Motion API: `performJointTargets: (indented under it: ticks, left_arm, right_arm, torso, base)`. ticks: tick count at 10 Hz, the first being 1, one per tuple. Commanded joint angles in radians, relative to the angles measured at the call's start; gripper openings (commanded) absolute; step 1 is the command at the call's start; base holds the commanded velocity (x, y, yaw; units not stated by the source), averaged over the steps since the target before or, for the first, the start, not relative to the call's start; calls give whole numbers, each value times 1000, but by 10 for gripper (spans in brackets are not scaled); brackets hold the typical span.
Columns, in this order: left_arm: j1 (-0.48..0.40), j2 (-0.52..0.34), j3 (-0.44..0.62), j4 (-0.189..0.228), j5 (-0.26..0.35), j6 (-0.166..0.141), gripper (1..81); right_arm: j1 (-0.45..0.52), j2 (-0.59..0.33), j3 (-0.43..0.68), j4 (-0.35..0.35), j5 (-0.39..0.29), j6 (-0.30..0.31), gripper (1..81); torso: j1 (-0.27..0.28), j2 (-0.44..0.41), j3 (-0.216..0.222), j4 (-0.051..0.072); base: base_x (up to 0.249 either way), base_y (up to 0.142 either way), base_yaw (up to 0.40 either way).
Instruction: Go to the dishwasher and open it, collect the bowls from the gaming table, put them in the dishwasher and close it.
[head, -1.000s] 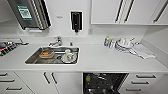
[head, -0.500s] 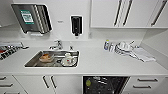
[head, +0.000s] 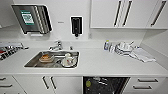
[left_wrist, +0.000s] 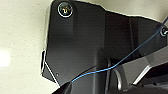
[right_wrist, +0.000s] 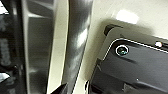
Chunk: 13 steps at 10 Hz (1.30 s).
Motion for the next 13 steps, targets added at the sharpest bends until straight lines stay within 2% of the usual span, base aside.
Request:
performJointTargets:
  ticks: [1, 3, 4, 5, 7, 8, 9, 11, 13]
  left_arm:
    - [-9, -9, -3, -1, 46, -2, 811]
    - [-10, -4, -3, -1, 57, -2, 811]
    - [-10, -3, -3, 1, 68, 1, 811]
    - [-10, -6, -3, 1, 68, 6, 811]
    - [-12, -12, -5, 4, 68, 12, 811]
    - [-21, -10, -5, 9, 68, 12, 811]
    - [-25, -12, -5, 10, 68, 15, 811]
    - [-28, -16, -5, 9, 68, 33, 811]
    - [-32, -26, -5, 7, 66, 46, 811]
  right_arm:
    - [306, -146, 269, 60, -32, -5, 811]
    - [397, -182, 408, 49, -38, -14, 811]
    - [403, -189, 457, 7, -41, -96, 811]
    - [360, -178, 467, -35, -44, -189, 811]
    - [204, -160, 454, -126, -49, -406, 811]
    - [132, -135, 424, -156, -49, -504, 811]
    - [72, -97, 375, -182, -49, -629, 811]
    - [-25, -25, 278, -200, -49, -842, 811]
    - [-104, 28, 211, -202, -41, -967, 811]
  torso:
    - [0, 0, 0, 0]
    - [0, 0, 0, 0]
    - [0, 0, 0, 0]
    - [0, 0, 0, 0]
    - [1, 0, 0, 0]
    - [1, 0, 0, 0]
    - [1, 0, 0, 0]
    - [1, 0, 0, 0]
    - [1, 0, 0, 0]
  base:
    - [0, 0, 0]
    - [0, 0, 0]
    - [0, 0, 0]
    - [0, 0, 0]
    - [0, 0, 0]
    - [0, 0, 0]
    - [0, 0, 0]
    - [0, 0, 0]
    - [0, 0, 0]
